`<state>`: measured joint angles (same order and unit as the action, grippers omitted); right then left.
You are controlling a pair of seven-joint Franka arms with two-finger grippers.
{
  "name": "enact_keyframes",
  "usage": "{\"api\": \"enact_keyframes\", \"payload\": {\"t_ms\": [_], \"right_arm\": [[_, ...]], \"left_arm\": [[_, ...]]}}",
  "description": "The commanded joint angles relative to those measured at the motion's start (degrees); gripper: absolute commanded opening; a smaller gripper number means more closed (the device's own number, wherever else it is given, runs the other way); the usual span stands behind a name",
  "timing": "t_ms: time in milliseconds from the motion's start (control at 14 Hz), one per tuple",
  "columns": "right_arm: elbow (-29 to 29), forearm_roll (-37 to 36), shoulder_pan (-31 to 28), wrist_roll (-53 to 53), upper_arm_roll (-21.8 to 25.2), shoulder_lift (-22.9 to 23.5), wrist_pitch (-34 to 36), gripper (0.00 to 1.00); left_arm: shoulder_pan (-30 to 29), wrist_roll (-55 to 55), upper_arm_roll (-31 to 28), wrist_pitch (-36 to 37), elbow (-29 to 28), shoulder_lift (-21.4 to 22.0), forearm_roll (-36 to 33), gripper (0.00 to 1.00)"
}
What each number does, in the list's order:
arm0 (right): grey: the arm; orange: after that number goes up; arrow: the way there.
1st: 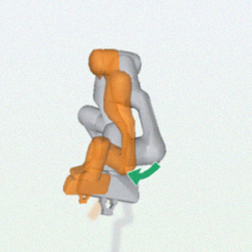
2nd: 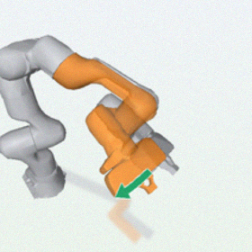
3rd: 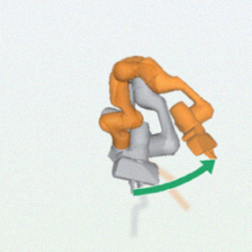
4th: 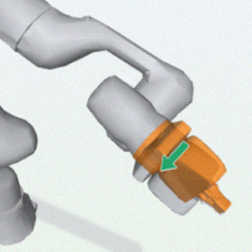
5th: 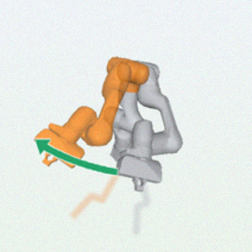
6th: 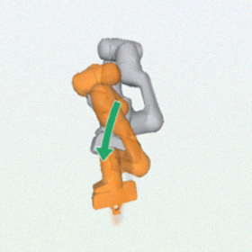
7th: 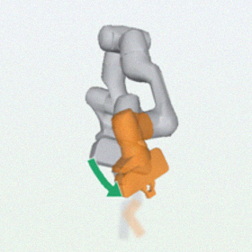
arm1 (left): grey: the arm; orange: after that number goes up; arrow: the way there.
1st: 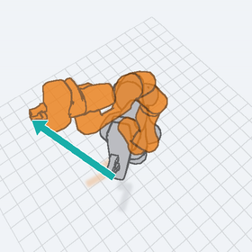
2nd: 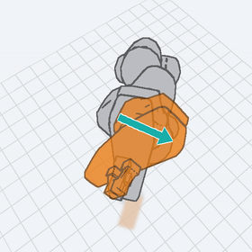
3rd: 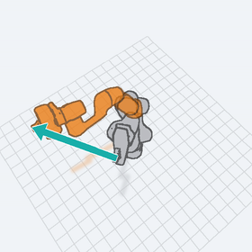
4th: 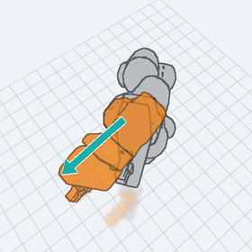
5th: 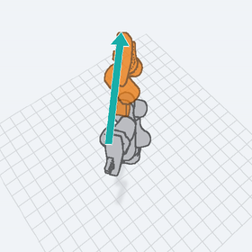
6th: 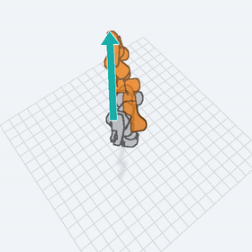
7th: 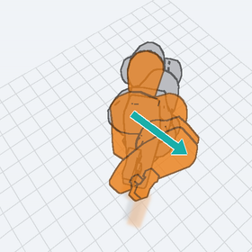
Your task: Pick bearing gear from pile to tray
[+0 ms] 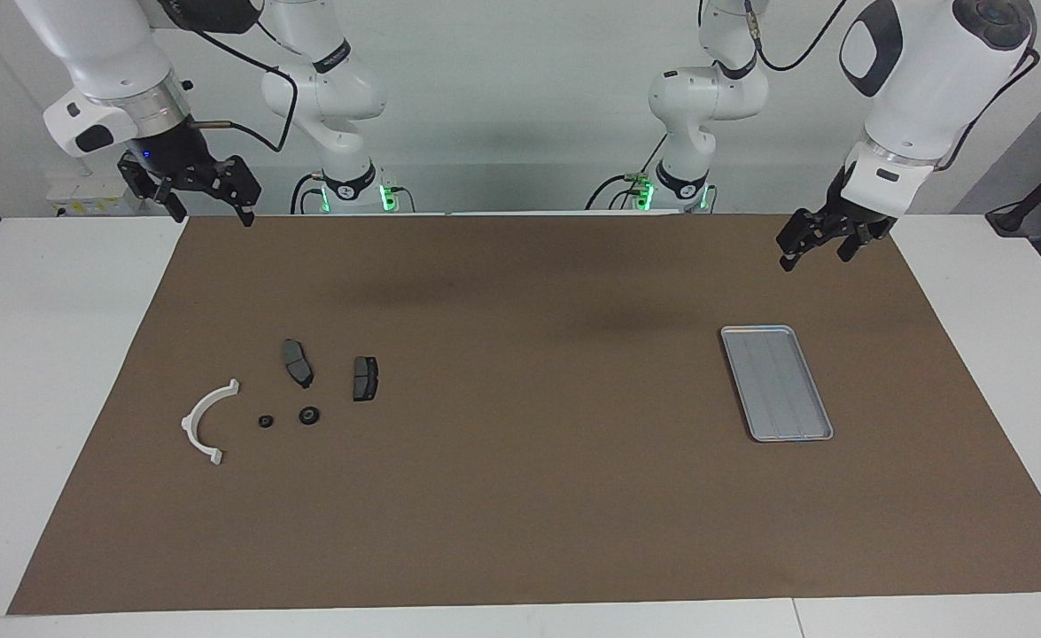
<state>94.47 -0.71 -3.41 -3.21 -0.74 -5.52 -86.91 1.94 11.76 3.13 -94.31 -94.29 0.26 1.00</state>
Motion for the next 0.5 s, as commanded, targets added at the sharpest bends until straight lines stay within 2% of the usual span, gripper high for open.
{"api": "enact_keyframes", "payload": {"t_ms": [0,430], "right_arm": [[1.5,1.2,-0.9,-0.9,-0.4,-1.3,0.1,1.0],[1.8,1.5,-0.7,-0.8,-0.1,-1.3,0.1,1.0]], "left_arm": [[0.2,-0.2,-0.2,0.8,-0.6,1.2,-0.6,1.0],[0.2,-0.2,-0.2,0.8,-0.6,1.2,-0.6,1.0]]}}
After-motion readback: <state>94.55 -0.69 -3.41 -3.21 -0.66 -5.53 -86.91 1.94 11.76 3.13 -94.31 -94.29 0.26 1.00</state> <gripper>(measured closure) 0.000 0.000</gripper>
